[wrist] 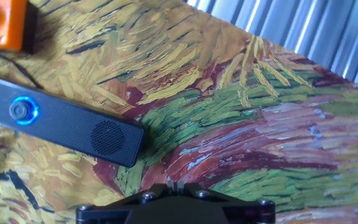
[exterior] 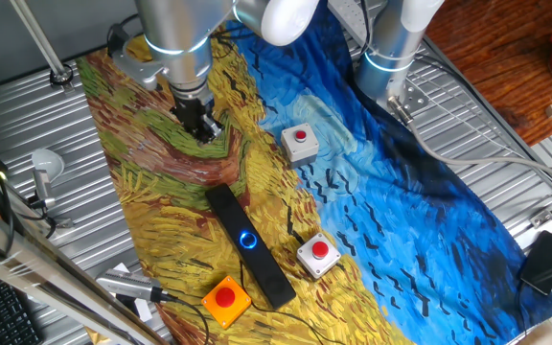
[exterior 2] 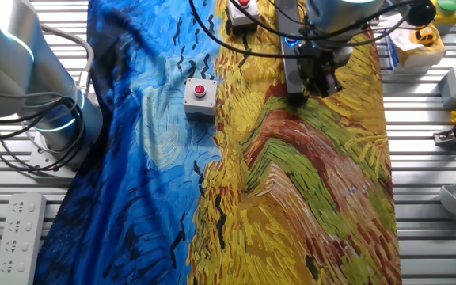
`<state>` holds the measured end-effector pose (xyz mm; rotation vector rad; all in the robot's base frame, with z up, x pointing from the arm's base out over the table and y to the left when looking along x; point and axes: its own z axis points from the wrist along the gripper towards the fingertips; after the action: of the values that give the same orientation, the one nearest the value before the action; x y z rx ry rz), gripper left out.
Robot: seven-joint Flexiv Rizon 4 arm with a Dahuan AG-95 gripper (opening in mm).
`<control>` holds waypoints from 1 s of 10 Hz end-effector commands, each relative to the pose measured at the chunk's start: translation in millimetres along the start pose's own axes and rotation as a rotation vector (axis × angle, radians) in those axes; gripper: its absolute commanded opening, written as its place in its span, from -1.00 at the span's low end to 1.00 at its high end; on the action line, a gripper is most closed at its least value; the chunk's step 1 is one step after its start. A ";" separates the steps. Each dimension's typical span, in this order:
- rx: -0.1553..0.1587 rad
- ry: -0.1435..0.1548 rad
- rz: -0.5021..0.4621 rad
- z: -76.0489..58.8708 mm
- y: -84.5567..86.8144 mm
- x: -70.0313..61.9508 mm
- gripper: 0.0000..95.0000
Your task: Turn the knob to decrease the volume of the speaker
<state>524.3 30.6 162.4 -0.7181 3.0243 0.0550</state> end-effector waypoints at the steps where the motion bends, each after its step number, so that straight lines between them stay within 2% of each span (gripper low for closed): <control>1: -0.016 0.006 -0.007 0.4 0.7 -1.0 -1.00; 3: -0.029 0.000 0.007 7.2 16.6 -10.8 -1.00; 6: -0.026 0.000 0.050 17.3 45.3 -28.2 -1.00; 7: -0.023 0.003 0.069 20.5 59.5 -36.3 -1.00; 9: -0.025 0.002 0.096 25.9 71.5 -40.4 -1.00; 10: -0.029 0.002 0.135 31.0 82.9 -42.5 -1.00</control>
<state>527.9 122.3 136.1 -0.5368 3.0746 0.1042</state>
